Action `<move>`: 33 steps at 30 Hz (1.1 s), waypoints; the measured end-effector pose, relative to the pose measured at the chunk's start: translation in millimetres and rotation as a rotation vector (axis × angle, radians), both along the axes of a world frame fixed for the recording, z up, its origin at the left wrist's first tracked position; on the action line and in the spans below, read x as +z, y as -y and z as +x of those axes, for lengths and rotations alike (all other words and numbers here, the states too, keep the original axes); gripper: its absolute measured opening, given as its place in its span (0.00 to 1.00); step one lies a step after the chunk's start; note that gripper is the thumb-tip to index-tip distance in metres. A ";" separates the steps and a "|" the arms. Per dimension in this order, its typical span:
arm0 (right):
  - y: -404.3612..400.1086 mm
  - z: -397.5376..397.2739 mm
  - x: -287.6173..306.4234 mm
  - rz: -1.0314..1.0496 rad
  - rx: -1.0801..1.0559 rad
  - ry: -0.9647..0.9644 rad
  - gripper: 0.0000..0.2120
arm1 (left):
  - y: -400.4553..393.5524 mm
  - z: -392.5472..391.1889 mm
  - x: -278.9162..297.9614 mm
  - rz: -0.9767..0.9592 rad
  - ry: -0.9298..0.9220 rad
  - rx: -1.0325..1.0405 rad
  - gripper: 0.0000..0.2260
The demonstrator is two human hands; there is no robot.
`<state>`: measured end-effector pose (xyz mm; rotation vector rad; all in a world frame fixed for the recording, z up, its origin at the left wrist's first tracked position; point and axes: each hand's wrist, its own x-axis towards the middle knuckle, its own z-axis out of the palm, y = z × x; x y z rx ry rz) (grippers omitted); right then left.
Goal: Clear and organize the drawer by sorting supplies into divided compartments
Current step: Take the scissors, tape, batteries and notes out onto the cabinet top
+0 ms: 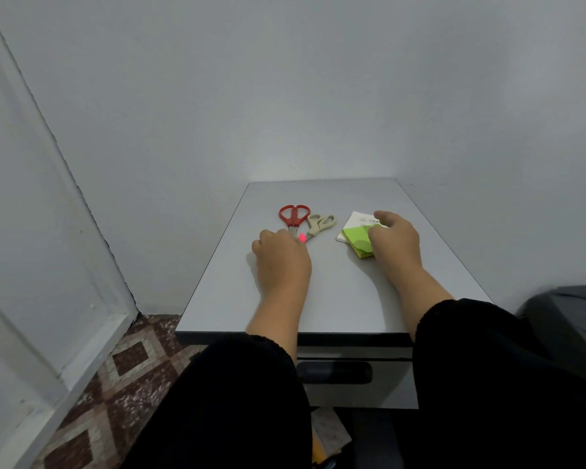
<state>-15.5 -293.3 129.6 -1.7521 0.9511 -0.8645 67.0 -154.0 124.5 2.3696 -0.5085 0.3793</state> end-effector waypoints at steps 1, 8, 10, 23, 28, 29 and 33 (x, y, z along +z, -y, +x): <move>0.0 -0.1 0.1 0.000 0.000 0.006 0.27 | -0.3 -1.4 1.6 -0.048 -0.006 0.025 0.13; 0.5 -2.1 0.0 -0.029 0.012 0.031 0.28 | -3.1 -18.6 9.1 -0.238 -0.168 -0.494 0.09; 1.4 -3.0 -0.9 -0.051 0.020 0.020 0.28 | -3.4 -20.0 8.1 -0.146 -0.260 -0.635 0.06; 5.7 0.1 -2.5 -0.210 0.050 -0.286 0.22 | -3.8 -11.7 8.4 0.092 -0.020 -0.128 0.13; 3.9 0.3 -1.1 -0.235 0.044 -0.325 0.22 | -3.5 -17.7 12.0 0.131 -0.008 -0.147 0.14; 3.7 0.7 -1.1 -0.237 0.047 -0.329 0.22 | -3.2 -17.8 11.9 0.133 -0.006 -0.149 0.14; 4.9 1.0 -1.9 -0.245 0.055 -0.335 0.20 | -1.3 -15.5 9.4 0.120 0.006 -0.147 0.15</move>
